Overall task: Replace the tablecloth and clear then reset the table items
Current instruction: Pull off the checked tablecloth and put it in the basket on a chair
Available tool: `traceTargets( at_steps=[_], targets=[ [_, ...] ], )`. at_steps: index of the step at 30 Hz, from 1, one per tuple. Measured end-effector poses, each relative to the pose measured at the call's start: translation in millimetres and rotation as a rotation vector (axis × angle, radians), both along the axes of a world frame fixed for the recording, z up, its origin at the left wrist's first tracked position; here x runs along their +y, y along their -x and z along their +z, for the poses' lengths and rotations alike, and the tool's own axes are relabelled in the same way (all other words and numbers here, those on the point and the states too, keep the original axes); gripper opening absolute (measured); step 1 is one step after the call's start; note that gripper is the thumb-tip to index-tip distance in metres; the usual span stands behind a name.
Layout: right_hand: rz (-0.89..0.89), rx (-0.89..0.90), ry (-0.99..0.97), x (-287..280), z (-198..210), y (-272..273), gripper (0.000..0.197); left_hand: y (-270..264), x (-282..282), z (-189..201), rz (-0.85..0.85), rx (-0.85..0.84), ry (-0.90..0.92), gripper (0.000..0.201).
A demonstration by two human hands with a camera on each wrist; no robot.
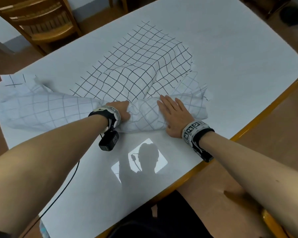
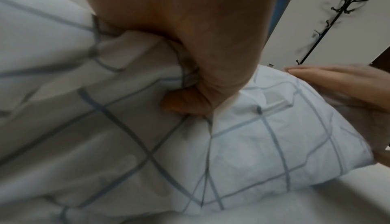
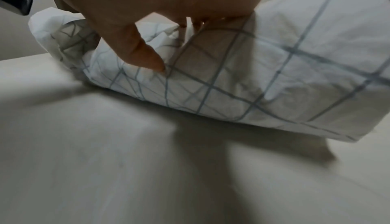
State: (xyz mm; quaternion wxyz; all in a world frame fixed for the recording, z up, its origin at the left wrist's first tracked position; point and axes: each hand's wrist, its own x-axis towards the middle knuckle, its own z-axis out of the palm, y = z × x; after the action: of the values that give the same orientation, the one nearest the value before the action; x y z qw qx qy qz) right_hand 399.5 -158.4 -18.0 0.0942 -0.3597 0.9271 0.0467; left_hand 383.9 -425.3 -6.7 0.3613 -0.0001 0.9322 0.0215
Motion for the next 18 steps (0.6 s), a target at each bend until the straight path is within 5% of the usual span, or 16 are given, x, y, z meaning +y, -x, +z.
traceTargets(
  at_steps=[6, 13, 18],
  targets=[
    [0.04, -0.119, -0.196, -15, -10, 28, 0.123, 5, 2, 6, 0.034, 0.033, -0.009, 0.034],
    [0.012, -0.279, -0.103, -45, 2, 89, 0.063, -13, -9, 0, 0.003, 0.491, -0.14, 0.053],
    [0.015, -0.371, -0.146, -53, 18, 109, 0.062, -31, -11, 4, -0.035, 0.512, -0.124, 0.081]
  ],
)
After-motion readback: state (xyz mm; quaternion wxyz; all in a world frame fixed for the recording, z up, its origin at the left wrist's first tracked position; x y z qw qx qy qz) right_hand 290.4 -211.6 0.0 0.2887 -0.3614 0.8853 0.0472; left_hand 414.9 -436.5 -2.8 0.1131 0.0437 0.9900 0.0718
